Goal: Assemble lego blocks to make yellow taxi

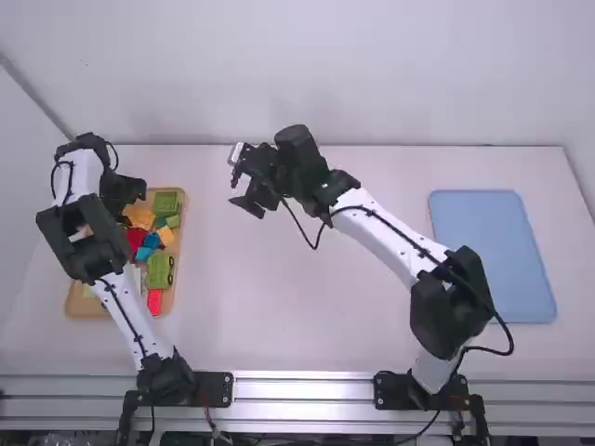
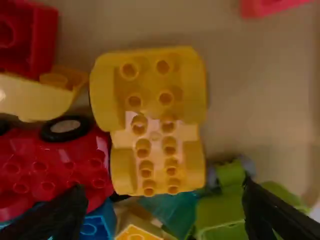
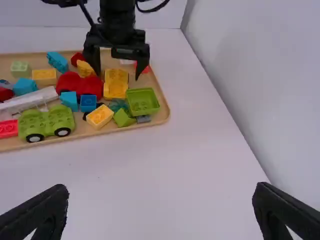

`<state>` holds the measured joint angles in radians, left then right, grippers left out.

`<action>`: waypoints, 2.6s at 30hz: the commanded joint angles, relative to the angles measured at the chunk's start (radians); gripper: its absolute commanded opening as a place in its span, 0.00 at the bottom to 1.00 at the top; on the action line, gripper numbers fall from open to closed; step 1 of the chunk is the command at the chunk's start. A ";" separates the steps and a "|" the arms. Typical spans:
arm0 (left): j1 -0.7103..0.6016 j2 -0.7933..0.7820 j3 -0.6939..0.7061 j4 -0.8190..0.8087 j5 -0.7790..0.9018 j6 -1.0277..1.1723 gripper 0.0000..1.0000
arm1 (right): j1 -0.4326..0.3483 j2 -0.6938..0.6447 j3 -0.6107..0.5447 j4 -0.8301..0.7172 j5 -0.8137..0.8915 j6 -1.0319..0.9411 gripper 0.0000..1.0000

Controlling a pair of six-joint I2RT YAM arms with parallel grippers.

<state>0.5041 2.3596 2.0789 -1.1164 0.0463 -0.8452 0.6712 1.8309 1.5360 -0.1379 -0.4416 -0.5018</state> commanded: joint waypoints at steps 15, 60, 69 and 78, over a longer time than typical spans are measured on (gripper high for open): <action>-0.026 -0.006 -0.119 0.045 -0.066 -0.030 0.74 | 0.003 0.000 0.009 -0.003 -0.002 0.005 0.98; -0.018 -0.241 -0.194 0.044 -0.119 0.317 0.20 | 0.002 -0.014 0.008 -0.066 0.072 -0.003 0.98; -0.202 -0.725 -0.791 0.426 0.146 0.887 0.02 | -0.009 -0.091 0.008 -0.146 -0.017 -0.076 0.98; -0.562 -0.808 -0.945 0.448 0.008 1.148 0.02 | -0.109 -0.252 -0.013 -0.412 -0.467 -0.304 0.98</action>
<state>0.0063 1.5585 1.1435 -0.6743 0.1188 0.1745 0.5976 1.6520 1.5356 -0.5278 -0.6689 -0.7048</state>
